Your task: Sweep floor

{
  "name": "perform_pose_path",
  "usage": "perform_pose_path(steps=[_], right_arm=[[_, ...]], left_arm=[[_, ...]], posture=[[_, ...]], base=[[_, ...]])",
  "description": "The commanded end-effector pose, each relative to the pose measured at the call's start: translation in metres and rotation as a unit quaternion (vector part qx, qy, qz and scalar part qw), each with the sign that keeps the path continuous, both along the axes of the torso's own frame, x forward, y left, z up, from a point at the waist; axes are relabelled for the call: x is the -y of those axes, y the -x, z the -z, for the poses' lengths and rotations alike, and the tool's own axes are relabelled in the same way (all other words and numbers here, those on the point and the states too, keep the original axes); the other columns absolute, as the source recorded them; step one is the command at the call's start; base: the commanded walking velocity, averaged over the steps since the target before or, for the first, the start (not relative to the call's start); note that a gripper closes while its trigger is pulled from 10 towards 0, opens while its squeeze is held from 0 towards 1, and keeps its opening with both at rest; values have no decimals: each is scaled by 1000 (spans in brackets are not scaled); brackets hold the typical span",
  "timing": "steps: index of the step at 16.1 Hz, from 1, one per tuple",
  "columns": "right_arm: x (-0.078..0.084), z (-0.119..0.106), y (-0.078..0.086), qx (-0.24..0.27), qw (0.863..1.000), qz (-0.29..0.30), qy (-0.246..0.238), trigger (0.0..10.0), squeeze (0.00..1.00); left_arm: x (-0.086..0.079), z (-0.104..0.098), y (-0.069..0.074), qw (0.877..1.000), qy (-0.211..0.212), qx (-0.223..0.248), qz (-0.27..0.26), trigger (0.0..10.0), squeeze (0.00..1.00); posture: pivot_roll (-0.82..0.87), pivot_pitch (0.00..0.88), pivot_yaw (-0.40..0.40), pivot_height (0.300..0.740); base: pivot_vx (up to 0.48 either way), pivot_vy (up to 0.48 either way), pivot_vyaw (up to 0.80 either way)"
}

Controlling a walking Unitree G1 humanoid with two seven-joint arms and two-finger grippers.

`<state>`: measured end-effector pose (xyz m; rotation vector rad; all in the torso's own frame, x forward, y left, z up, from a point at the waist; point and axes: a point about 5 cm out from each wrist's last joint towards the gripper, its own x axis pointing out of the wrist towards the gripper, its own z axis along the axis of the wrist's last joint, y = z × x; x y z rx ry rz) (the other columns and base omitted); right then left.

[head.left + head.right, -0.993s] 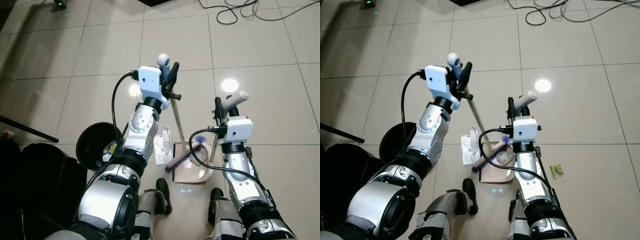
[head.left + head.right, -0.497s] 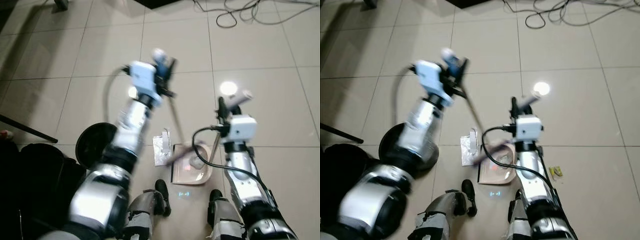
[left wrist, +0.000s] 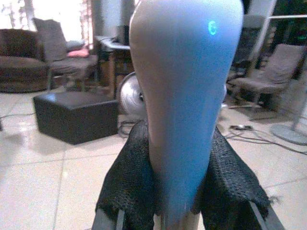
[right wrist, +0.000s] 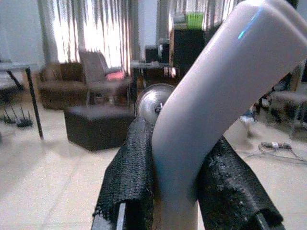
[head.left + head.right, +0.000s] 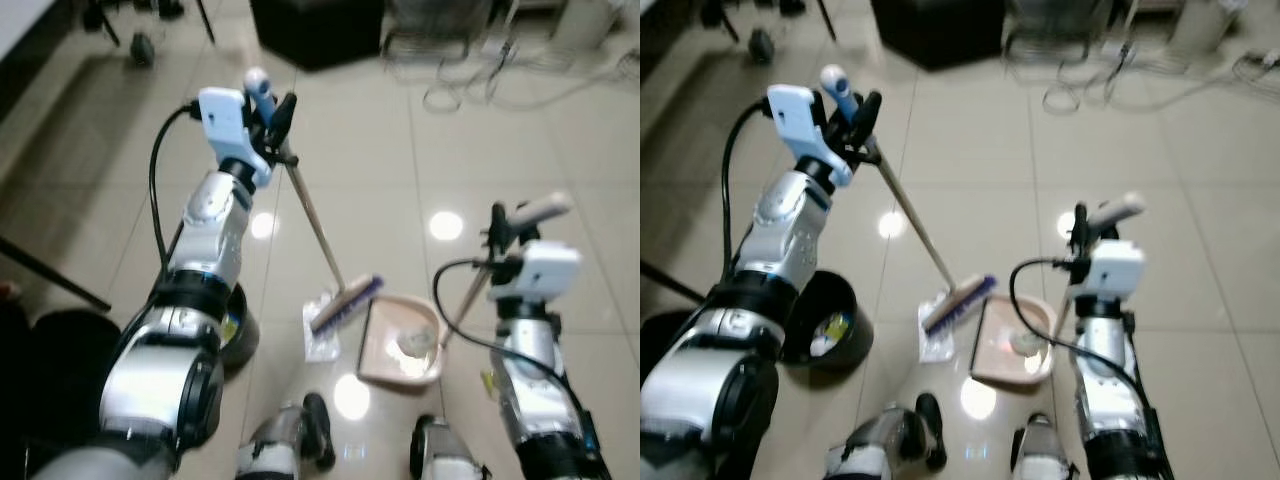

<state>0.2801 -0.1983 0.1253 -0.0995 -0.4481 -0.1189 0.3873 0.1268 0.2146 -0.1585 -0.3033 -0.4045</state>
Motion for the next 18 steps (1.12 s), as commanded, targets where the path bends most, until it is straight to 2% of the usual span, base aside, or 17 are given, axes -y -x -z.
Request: perform_pose_path(steps=[1, 2, 3, 7, 8, 10, 11, 12, 14, 18], right_arm=[[2, -12, 3, 11, 1000, -4, -4, 10000, 0], [4, -17, 6, 15, 1000, -6, -10, 10000, 0], [11, -34, 16, 14, 999, -9, -28, 10000, 0], [21, -64, 30, 6, 996, -19, -84, 10000, 0], [22, -67, 30, 4, 996, -19, -90, 10000, 0], [23, -82, 28, 7, 994, -21, -108, 10000, 0], [24, -98, 24, 18, 993, -27, -117, 10000, 0], [24, -101, 24, 19, 992, -29, -120, 10000, 0], [26, -118, 18, 26, 991, -47, -120, 10000, 0], [32, -149, 13, 28, 991, -63, -119, 10000, 0]], left_arm=[[-5, 2, 4, 1000, -6, -6, 7, 10000, 0], [-5, 7, 7, 1000, -12, -16, 14, 10000, 0], [-13, 20, 16, 999, -35, -31, -8, 10000, 0], [-42, 33, 35, 992, -76, -64, -76, 10000, 0], [-45, 32, 37, 991, -81, -64, -83, 10000, 0], [-55, 36, 48, 985, -117, -74, -103, 10000, 0], [-64, 43, 62, 981, -138, -93, -99, 10000, 0], [-65, 44, 64, 981, -140, -97, -97, 10000, 0], [-71, 55, 83, 981, -124, -120, -83, 10000, 0], [-78, 83, 109, 966, -153, -177, -110, 10000, 0]], posture=[[-107, 39, 114, 740], [-109, 38, 113, 740], [-126, 19, 113, 740], [-131, 0, 105, 740], [-131, 0, 109, 740], [-129, 0, 119, 740], [-112, 0, 114, 740], [-112, 0, 114, 740], [-92, 0, 122, 740], [-82, 0, 111, 740]], base=[[0, 0, 0], [0, 0, 0], [0, 0, 0], [0, 0, 0], [0, 0, 0], [0, 0, 0], [0, 0, 0], [0, 0, 0], [0, 0, 0], [0, 0, 0]])
